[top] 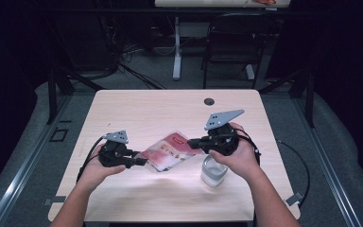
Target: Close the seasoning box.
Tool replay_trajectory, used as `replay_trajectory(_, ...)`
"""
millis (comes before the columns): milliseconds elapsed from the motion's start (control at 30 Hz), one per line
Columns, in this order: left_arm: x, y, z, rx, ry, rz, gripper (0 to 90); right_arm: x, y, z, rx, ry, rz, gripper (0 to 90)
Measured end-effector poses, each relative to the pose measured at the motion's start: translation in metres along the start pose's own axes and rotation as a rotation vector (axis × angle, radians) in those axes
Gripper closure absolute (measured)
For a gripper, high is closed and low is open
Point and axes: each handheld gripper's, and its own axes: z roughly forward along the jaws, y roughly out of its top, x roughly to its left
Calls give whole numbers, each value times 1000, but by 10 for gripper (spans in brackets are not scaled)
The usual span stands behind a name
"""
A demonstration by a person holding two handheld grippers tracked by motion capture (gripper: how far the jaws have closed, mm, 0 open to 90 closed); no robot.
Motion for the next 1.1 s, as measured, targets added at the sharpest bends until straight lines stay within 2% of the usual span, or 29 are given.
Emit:
replay_trajectory(133, 1, 0, 0, 9, 17, -2, 659, 0, 2, 3, 0, 2, 2, 900)
replay_trajectory(267, 2, -2, 1, 17, 3, -14, 649, 1, 2, 5, 2, -1, -5, 900)
replay_trajectory(300, 2, -2, 2, 19, 23, -11, 648, 1, 2, 5, 1, 1, -6, 900)
replay_trajectory(400, 4, -4, 3, 1, -3, -31, 628, 3, 2, 7, 8, 0, -13, 900)
replay_trajectory(500, 4, -6, 5, -3, -9, -26, 639, 4, 3, 12, 25, -5, -26, 900)
replay_trajectory(567, 4, -6, 6, 5, -10, -21, 747, 6, 2, 17, 36, -11, -32, 900)
replay_trajectory(600, 4, -6, 8, 11, -2, -17, 755, 6, 2, 19, 40, -10, -32, 900)
replay_trajectory(833, 2, -7, 14, 37, 14, -1, 774, 7, 0, 26, 32, -5, -28, 900)
replay_trajectory(1000, 0, -6, 15, 42, 4, 1, 734, 8, -1, 27, 29, 1, -31, 900)
replay_trajectory(1033, 1, -6, 15, 41, -15, 6, 733, 7, -1, 27, 29, 5, -27, 900)
replay_trajectory(1100, -1, -6, 16, 44, -6, 11, 739, 7, -1, 28, 31, 12, -21, 900)
